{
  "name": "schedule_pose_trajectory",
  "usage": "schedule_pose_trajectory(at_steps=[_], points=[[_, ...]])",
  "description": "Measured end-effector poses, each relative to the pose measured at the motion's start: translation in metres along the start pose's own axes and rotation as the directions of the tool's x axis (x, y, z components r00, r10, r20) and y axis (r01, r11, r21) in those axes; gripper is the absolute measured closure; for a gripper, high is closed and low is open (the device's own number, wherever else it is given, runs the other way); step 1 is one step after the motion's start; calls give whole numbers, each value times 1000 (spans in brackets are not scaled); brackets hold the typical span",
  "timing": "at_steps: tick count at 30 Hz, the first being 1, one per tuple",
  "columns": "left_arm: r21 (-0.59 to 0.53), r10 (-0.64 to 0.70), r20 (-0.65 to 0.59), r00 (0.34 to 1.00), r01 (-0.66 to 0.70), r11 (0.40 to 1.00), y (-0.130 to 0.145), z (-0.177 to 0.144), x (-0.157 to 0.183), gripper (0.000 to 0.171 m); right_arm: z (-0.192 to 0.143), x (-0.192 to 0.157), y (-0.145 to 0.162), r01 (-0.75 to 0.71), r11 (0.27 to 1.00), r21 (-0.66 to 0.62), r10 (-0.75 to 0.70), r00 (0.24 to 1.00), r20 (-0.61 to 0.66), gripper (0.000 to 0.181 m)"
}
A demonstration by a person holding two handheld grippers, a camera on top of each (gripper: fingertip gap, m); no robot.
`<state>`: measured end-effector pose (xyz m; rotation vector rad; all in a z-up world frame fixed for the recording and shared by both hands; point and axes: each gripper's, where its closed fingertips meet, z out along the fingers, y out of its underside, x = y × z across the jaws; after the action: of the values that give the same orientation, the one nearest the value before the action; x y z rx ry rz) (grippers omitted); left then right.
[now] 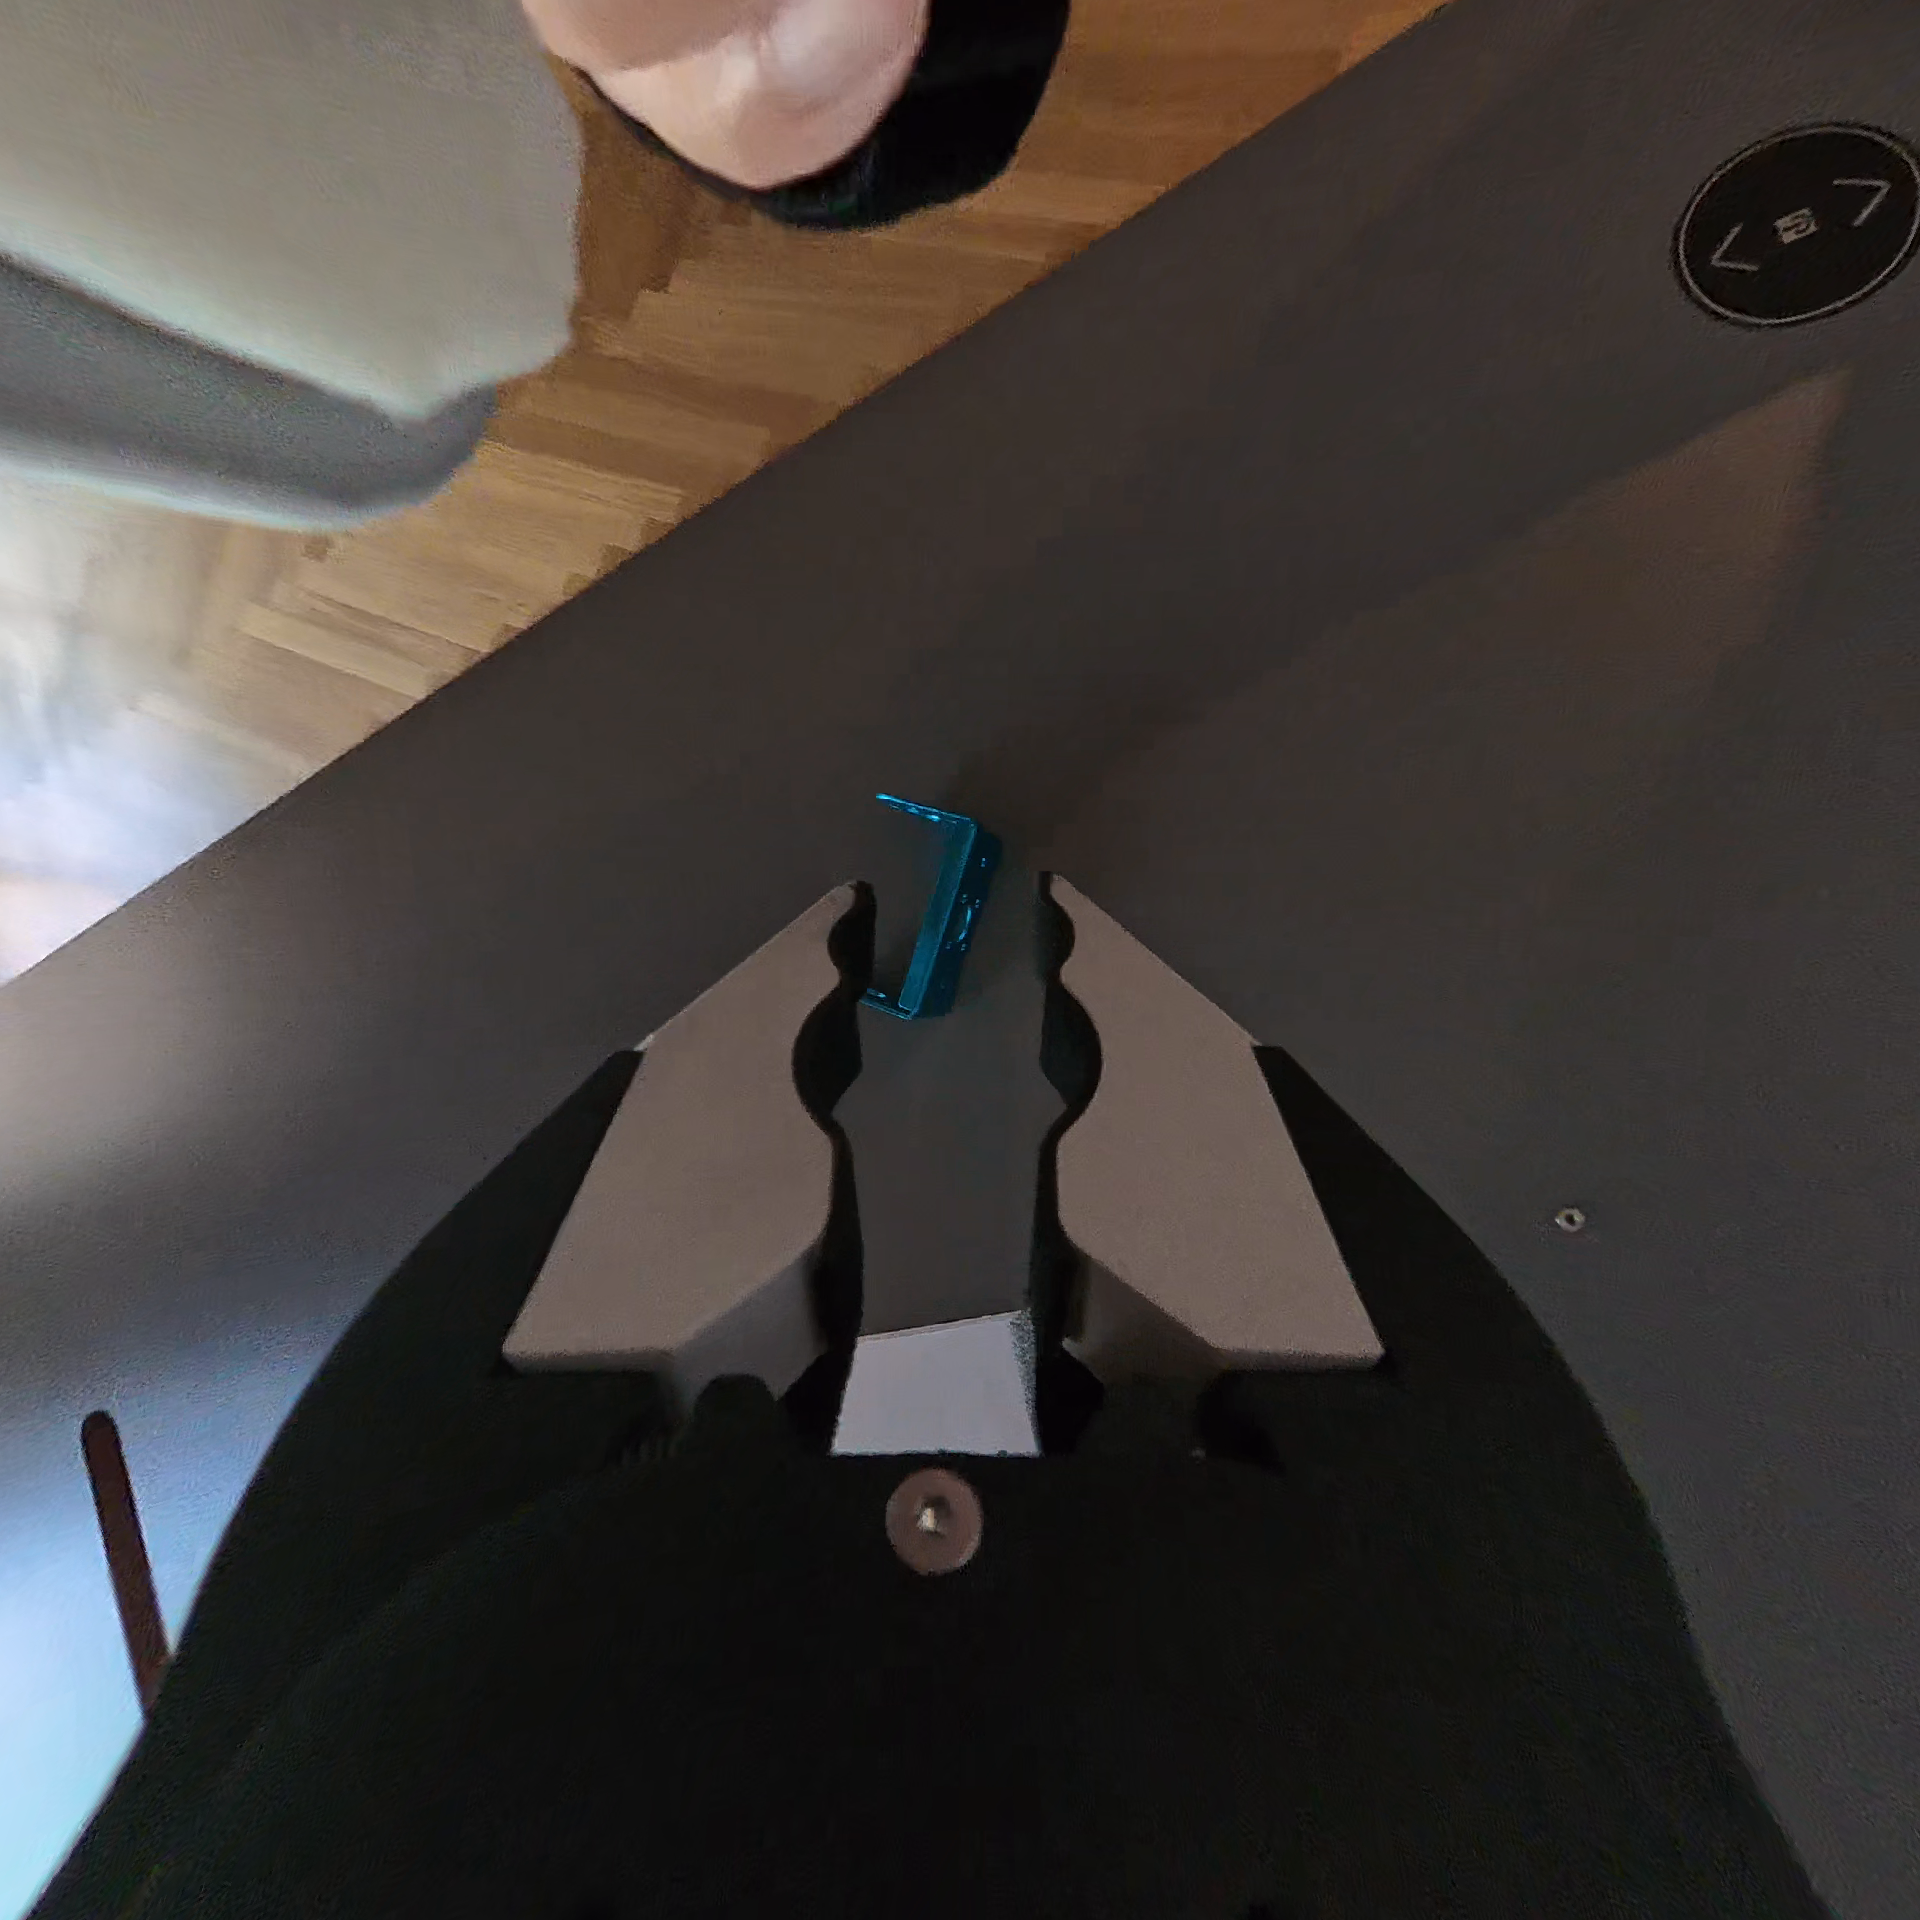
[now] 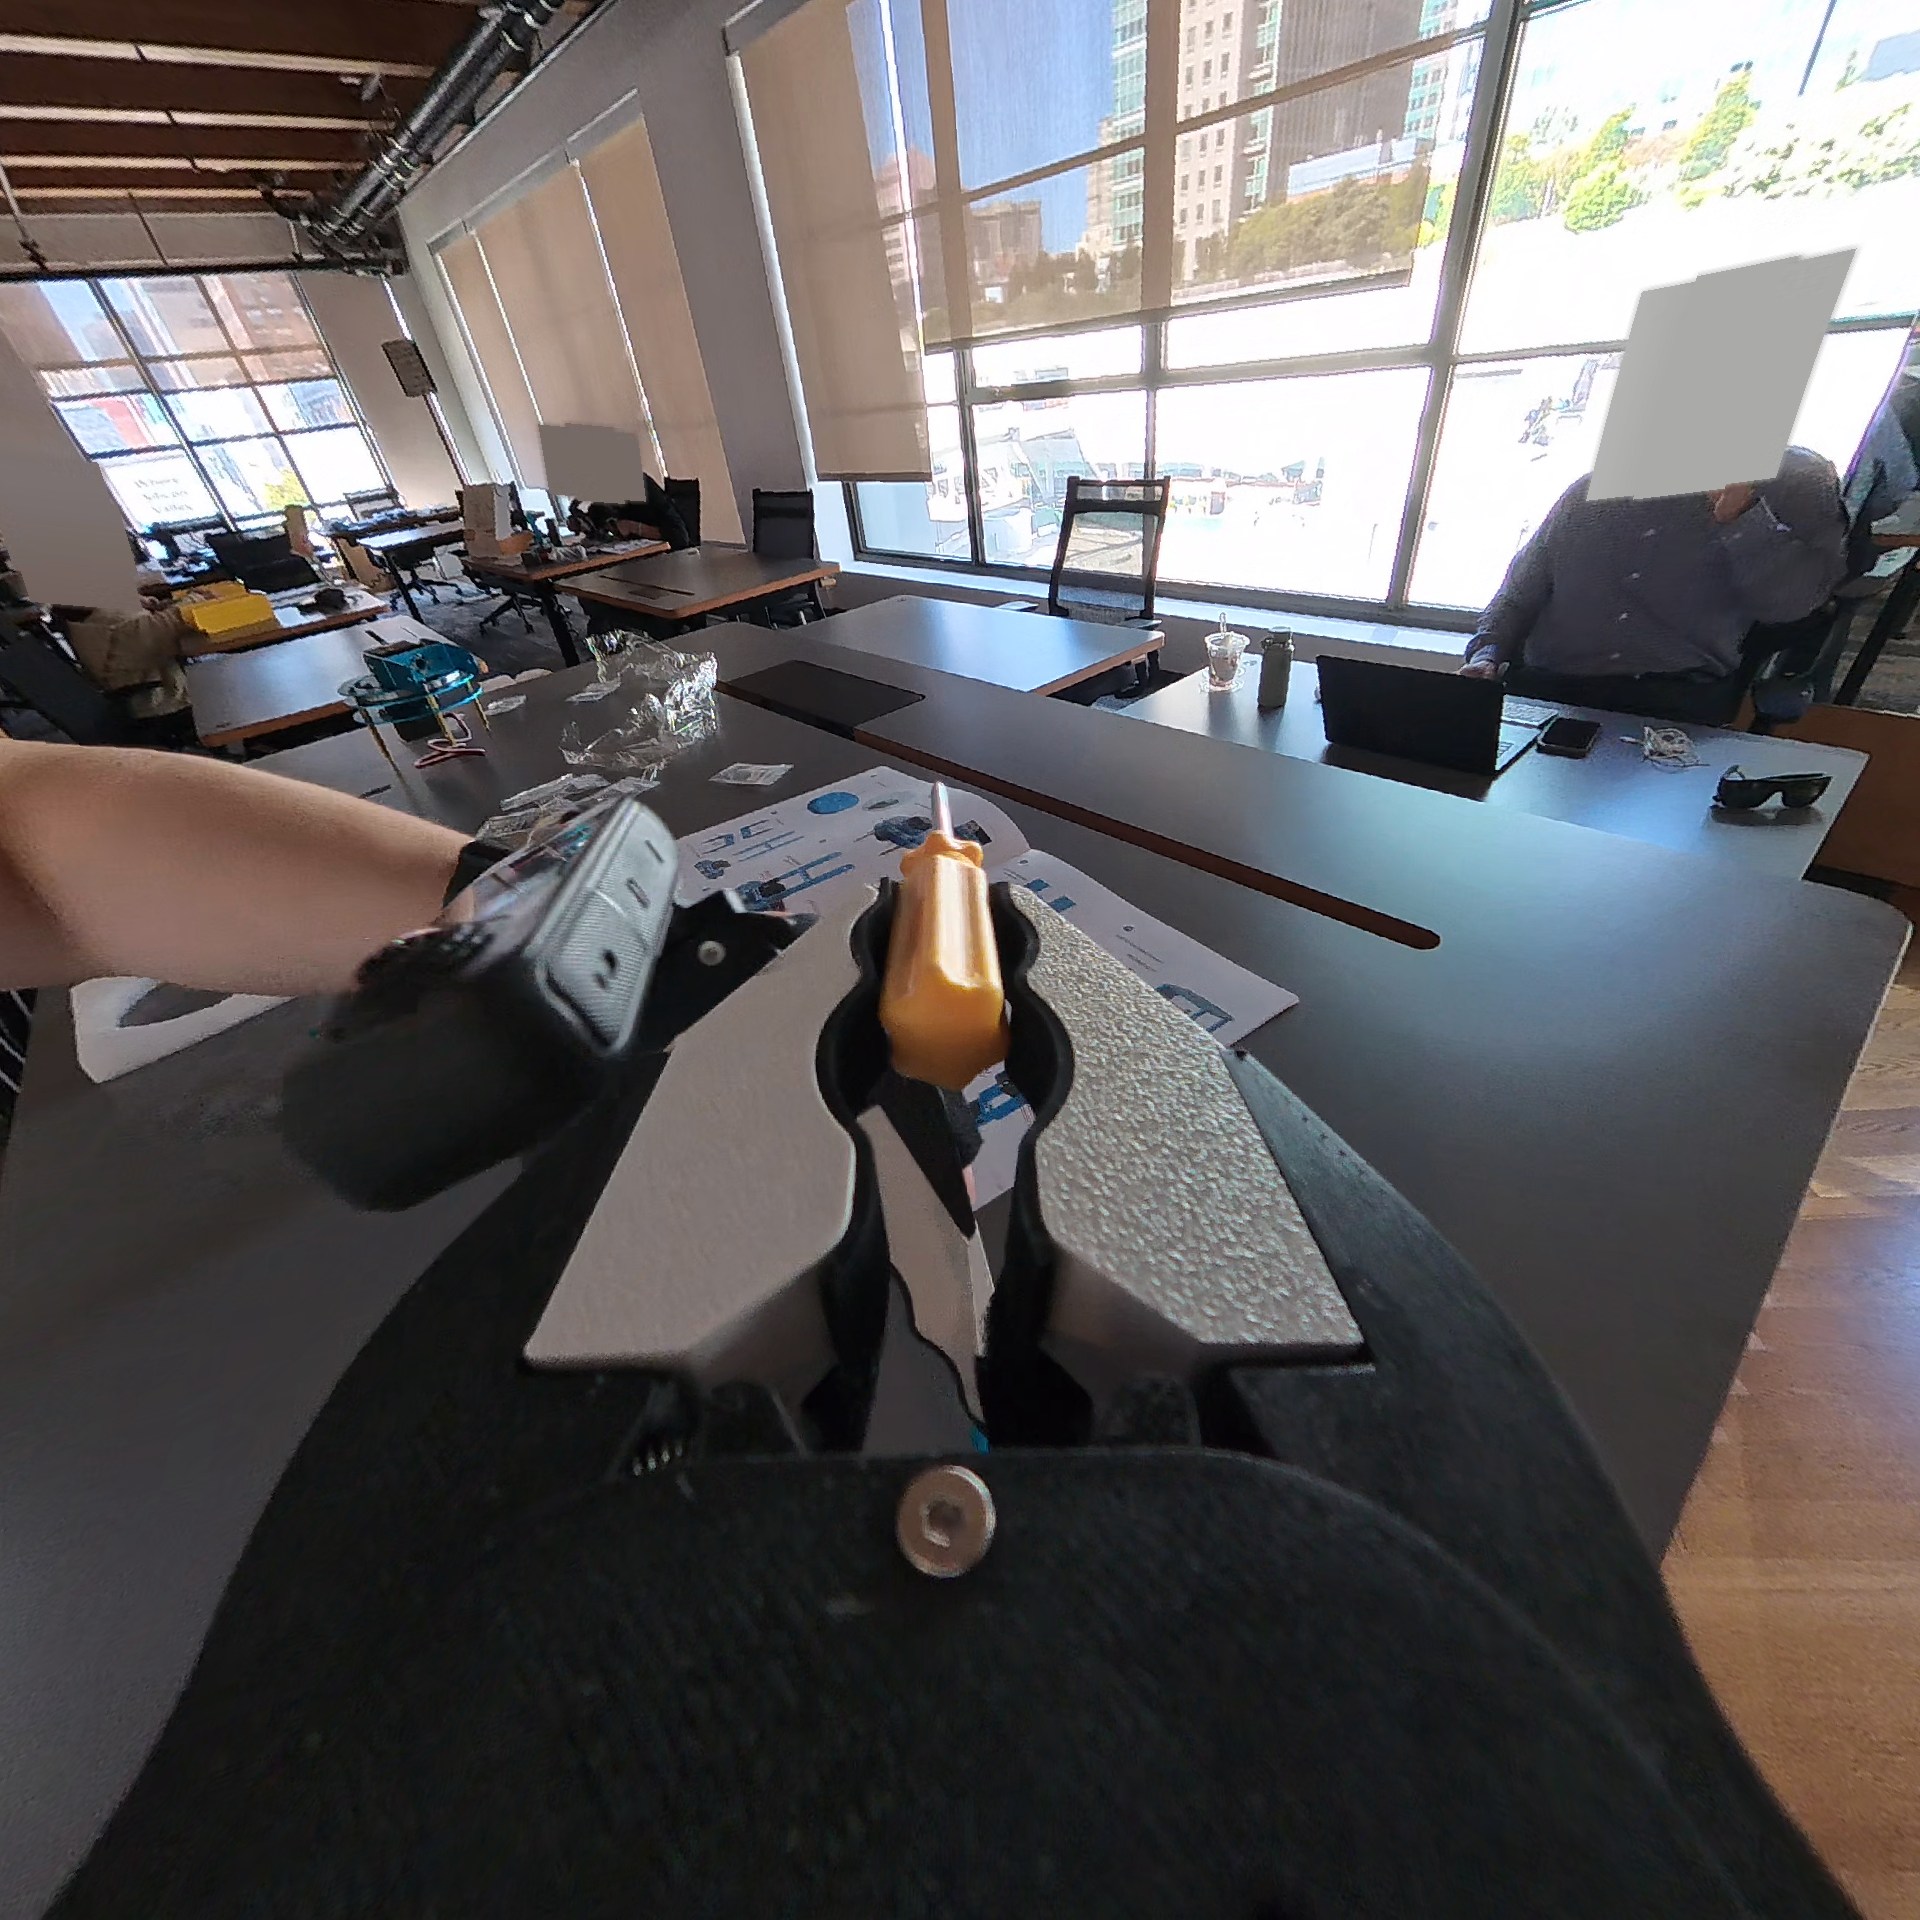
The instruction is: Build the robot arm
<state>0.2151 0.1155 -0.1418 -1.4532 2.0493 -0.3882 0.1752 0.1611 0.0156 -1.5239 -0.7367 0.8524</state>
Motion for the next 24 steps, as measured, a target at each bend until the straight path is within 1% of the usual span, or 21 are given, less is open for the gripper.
schedule_pose_trajectory(at_steps=[3,5,6,7,8,9,10,12,14,16,18,21,23,24], points=[[-33,39,16,999,-39,999,9,3,-4,148,-3,3,-3,-8,1000,16,8,1000,-7,166],[-69,51,5,999,-51,996,19,7,-3,148,-5,7,-3,-12,1000,17,12,1000,-21,166],[-76,59,7,998,-58,995,22,9,-2,153,-6,9,-3,-14,1000,16,14,1000,-26,166],[-71,67,11,998,-66,995,23,10,-2,153,-7,11,-3,-16,1000,19,16,999,-30,166],[-61,76,13,997,-75,995,23,10,-1,157,-8,12,-4,-17,1000,24,18,999,-32,166],[-56,78,12,997,-77,995,22,8,-1,166,-9,12,-5,-20,999,28,21,999,-33,166],[-58,66,-6,998,-66,996,22,7,1,169,-10,13,-5,-23,999,31,24,999,-34,166],[-76,17,-40,999,-20,997,25,6,4,169,-11,14,-6,-24,999,35,25,999,-39,166],[-81,-47,-44,998,43,996,29,0,7,169,-12,14,-7,-25,999,37,27,999,-37,166],[-59,-135,-55,989,131,990,28,-12,17,169,-11,13,-6,-24,999,32,25,999,-31,166],[-8,-221,-40,974,221,975,24,-32,30,170,-10,11,-4,-13,1000,24,14,1000,-27,166],[60,-299,27,954,297,953,22,-70,54,171,-7,8,1,-18,1000,14,18,1000,-7,166],[116,-368,63,928,360,926,24,-97,68,170,-3,6,4,-36,999,13,35,999,16,166],[160,-428,66,902,413,896,25,-112,73,170,1,5,6,-48,999,12,47,998,29,166]])
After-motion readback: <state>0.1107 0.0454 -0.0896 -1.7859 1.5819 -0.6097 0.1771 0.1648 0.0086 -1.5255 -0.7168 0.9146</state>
